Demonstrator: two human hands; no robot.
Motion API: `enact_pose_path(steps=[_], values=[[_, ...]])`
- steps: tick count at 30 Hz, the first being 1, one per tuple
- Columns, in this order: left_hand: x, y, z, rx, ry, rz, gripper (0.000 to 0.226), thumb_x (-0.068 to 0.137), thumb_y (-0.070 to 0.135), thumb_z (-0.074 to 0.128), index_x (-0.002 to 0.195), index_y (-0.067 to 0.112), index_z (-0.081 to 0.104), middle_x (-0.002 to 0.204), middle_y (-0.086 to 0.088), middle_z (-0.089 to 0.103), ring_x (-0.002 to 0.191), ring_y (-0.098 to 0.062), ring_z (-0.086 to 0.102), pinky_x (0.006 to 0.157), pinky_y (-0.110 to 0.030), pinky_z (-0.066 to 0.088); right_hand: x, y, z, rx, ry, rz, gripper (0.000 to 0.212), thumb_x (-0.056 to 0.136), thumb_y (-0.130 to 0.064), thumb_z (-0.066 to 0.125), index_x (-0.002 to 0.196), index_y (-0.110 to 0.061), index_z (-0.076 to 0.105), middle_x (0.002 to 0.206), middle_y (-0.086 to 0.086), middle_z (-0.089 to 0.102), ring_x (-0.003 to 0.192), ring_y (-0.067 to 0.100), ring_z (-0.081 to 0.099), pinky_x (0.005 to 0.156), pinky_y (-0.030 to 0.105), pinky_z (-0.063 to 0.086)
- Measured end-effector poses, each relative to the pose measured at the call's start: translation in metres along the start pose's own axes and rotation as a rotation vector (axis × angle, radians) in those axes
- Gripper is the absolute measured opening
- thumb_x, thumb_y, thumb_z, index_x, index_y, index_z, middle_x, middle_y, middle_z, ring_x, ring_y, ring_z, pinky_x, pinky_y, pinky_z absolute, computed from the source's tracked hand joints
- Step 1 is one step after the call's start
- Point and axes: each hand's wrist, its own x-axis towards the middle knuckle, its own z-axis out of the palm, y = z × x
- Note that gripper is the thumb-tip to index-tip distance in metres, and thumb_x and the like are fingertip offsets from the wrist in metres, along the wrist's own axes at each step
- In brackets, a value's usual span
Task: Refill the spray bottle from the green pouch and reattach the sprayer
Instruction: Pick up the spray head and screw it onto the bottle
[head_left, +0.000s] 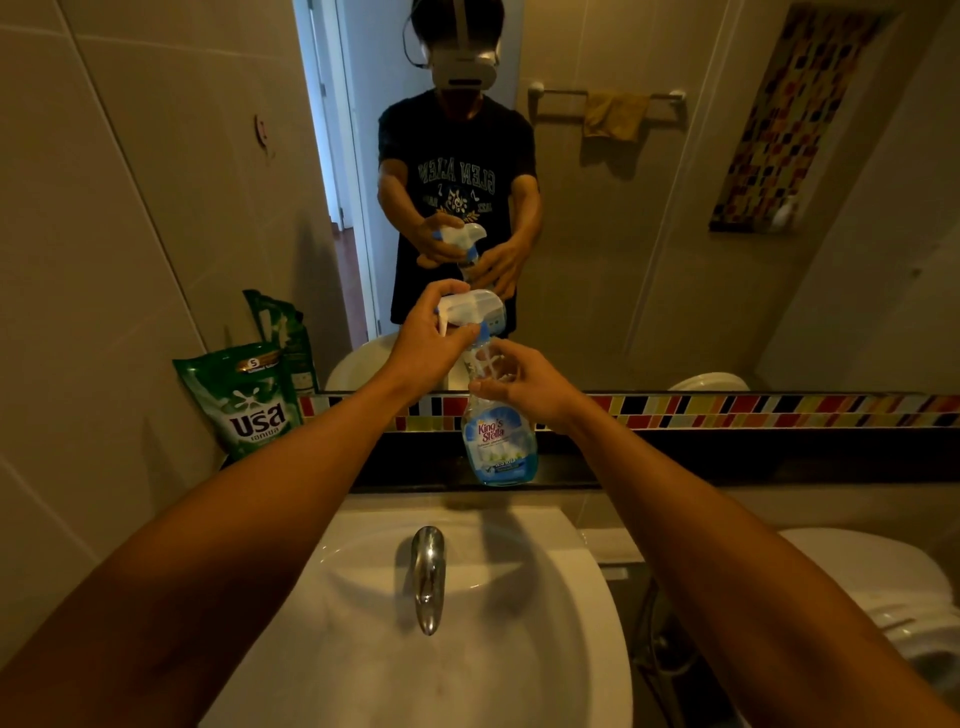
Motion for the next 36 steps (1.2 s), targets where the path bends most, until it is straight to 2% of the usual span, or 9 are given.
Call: enact_pose_path(steps=[3, 6, 14, 17, 22, 24, 28, 32, 36], values=[[-0.003, 0.0, 0.003, -0.001, 0.03, 0.017, 0.05, 0.086, 0.019, 0.075, 0.128, 0.019, 0.049, 0.122, -0.003, 0.06, 0.108, -0.015, 0.063, 0.078, -0.024, 0.059, 0.0, -0.001, 0.003, 0.004, -0.003, -0.023, 0.054, 0.094, -0.016, 0.076, 0.144, -0.017, 0.056, 0.126, 0.018, 0.068, 0.117, 0.036, 0.067, 0.1, 0.057, 0.057], [-0.004, -0.001, 0.003, 0.008, 0.067, 0.025, 0.054, 0.081, 0.018, 0.08, 0.126, 0.018, 0.049, 0.118, 0.001, 0.06, 0.105, -0.013, 0.063, 0.08, -0.029, 0.06, 0.001, -0.002, 0.006, 0.005, -0.005, -0.049, 0.056, 0.094, -0.014, 0.077, 0.146, -0.018, 0.055, 0.124, 0.018, 0.069, 0.117, 0.038, 0.067, 0.1, 0.058, 0.057], [-0.003, 0.002, -0.005, 0.017, 0.028, 0.032, 0.053, 0.079, 0.012, 0.082, 0.123, 0.019, 0.053, 0.119, 0.004, 0.06, 0.107, -0.009, 0.062, 0.082, -0.029, 0.059, 0.002, -0.001, 0.008, 0.064, -0.031, -0.052, 0.055, 0.093, -0.012, 0.077, 0.144, -0.017, 0.056, 0.124, 0.023, 0.069, 0.117, 0.039, 0.068, 0.101, 0.055, 0.058], [-0.001, 0.005, -0.008, 0.003, -0.002, 0.028, 0.054, 0.078, 0.01, 0.082, 0.123, 0.019, 0.055, 0.12, 0.003, 0.06, 0.107, -0.012, 0.062, 0.08, -0.028, 0.06, 0.001, -0.001, 0.004, 0.108, -0.058, -0.039, 0.056, 0.092, -0.012, 0.078, 0.143, -0.023, 0.056, 0.124, 0.019, 0.069, 0.117, 0.035, 0.069, 0.099, 0.051, 0.06], [-0.001, 0.01, -0.01, -0.024, -0.066, 0.004, 0.053, 0.079, 0.011, 0.081, 0.124, 0.019, 0.055, 0.12, 0.002, 0.059, 0.106, -0.014, 0.062, 0.075, -0.025, 0.059, 0.0, 0.002, -0.001, 0.233, -0.125, 0.012, 0.063, 0.091, -0.008, 0.078, 0.148, -0.023, 0.055, 0.126, 0.013, 0.073, 0.115, 0.029, 0.073, 0.097, 0.047, 0.062], [-0.002, 0.011, -0.01, -0.022, -0.088, -0.004, 0.052, 0.079, 0.011, 0.081, 0.124, 0.019, 0.055, 0.122, -0.002, 0.059, 0.108, -0.02, 0.062, 0.077, -0.029, 0.061, -0.001, 0.004, -0.003, 0.277, -0.146, 0.024, 0.061, 0.09, -0.006, 0.078, 0.145, -0.024, 0.058, 0.124, 0.012, 0.075, 0.113, 0.027, 0.075, 0.093, 0.043, 0.063], [-0.005, 0.015, -0.009, -0.023, -0.123, -0.025, 0.052, 0.08, 0.008, 0.08, 0.125, 0.015, 0.055, 0.123, -0.008, 0.059, 0.106, -0.021, 0.064, 0.078, -0.029, 0.061, -0.003, 0.009, -0.004, 0.319, -0.168, 0.042, 0.054, 0.09, -0.005, 0.077, 0.14, -0.019, 0.061, 0.127, 0.017, 0.074, 0.115, 0.031, 0.074, 0.095, 0.047, 0.063], [-0.006, 0.018, -0.007, -0.01, -0.134, -0.06, 0.052, 0.081, 0.009, 0.079, 0.127, 0.013, 0.055, 0.123, -0.008, 0.059, 0.101, -0.019, 0.067, 0.073, -0.022, 0.059, -0.005, 0.012, -0.007, 0.326, -0.174, 0.048, 0.043, 0.089, -0.005, 0.078, 0.129, -0.018, 0.066, 0.122, 0.018, 0.074, 0.107, 0.026, 0.077, 0.081, 0.033, 0.064], [-0.01, 0.016, 0.0, 0.026, -0.093, -0.084, 0.068, 0.081, 0.013, 0.08, 0.139, 0.022, 0.046, 0.13, -0.007, 0.057, 0.106, -0.019, 0.067, 0.081, -0.03, 0.061, -0.004, 0.018, -0.007, 0.232, -0.1, 0.054, 0.044, 0.089, -0.011, 0.08, 0.13, -0.014, 0.065, 0.124, 0.021, 0.069, 0.111, 0.034, 0.073, 0.084, 0.038, 0.065]])
